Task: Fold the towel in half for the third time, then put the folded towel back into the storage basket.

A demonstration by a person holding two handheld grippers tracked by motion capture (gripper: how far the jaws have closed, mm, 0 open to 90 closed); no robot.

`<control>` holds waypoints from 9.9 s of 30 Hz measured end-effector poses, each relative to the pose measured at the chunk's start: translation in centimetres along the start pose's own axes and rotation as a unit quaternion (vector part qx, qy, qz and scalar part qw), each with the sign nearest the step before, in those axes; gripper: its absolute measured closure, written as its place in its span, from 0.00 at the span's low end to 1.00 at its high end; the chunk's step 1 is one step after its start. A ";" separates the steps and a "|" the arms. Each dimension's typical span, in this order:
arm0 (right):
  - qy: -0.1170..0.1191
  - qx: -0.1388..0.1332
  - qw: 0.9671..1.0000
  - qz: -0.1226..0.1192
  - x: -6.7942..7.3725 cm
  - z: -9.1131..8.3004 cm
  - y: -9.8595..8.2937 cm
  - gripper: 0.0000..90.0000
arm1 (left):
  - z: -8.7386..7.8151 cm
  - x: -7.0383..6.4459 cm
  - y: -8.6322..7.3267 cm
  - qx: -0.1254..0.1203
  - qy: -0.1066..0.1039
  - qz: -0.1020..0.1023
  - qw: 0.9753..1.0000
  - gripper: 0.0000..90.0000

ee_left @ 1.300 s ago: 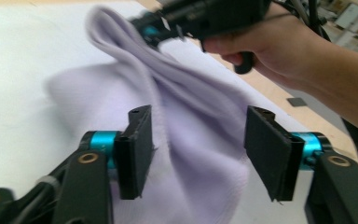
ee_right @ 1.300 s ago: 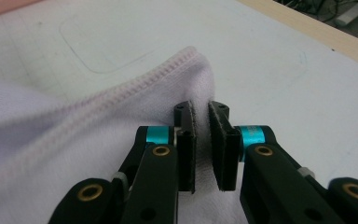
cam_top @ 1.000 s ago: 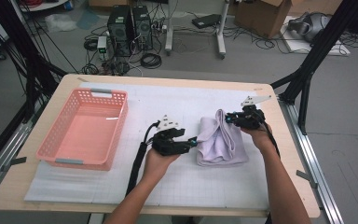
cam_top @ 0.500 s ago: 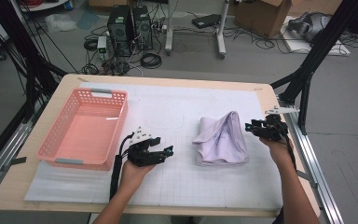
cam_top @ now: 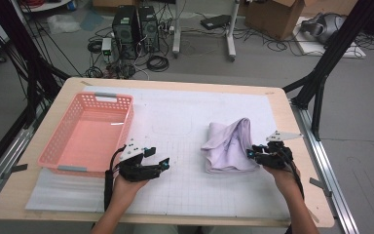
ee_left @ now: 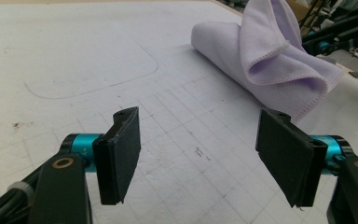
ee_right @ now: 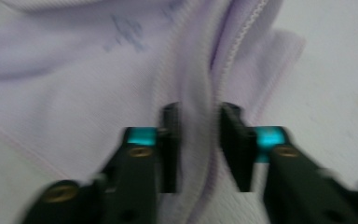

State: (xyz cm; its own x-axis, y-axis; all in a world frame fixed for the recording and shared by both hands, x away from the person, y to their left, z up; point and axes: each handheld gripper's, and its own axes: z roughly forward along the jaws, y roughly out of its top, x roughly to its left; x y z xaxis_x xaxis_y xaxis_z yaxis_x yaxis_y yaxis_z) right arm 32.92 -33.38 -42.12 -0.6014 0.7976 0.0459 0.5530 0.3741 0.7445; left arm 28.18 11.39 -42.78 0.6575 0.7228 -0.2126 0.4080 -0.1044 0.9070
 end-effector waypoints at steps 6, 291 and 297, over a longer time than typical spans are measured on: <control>-0.061 0.044 0.997 0.017 0.1 -0.5 -0.8 0.79 | -0.5 -0.1 0.1 -0.006 -0.003 0.003 1.000 0.35; -0.028 -0.100 0.995 0.002 1.7 -7.4 -5.9 0.23 | 8.5 -2.6 3.9 0.009 -0.052 0.015 0.998 0.21; -0.027 -0.100 0.995 0.000 1.7 -7.5 -5.9 0.23 | 10.9 -3.3 5.0 0.024 -0.055 0.012 0.998 0.22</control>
State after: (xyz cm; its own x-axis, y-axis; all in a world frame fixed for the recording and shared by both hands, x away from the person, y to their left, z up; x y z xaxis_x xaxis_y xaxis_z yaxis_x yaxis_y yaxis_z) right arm 24.36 -37.78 -41.45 -0.5671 0.8235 0.0143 0.4246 0.2774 0.8619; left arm 34.98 1.07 -41.54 0.7320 0.6404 -0.2325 0.4198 -0.1551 0.8943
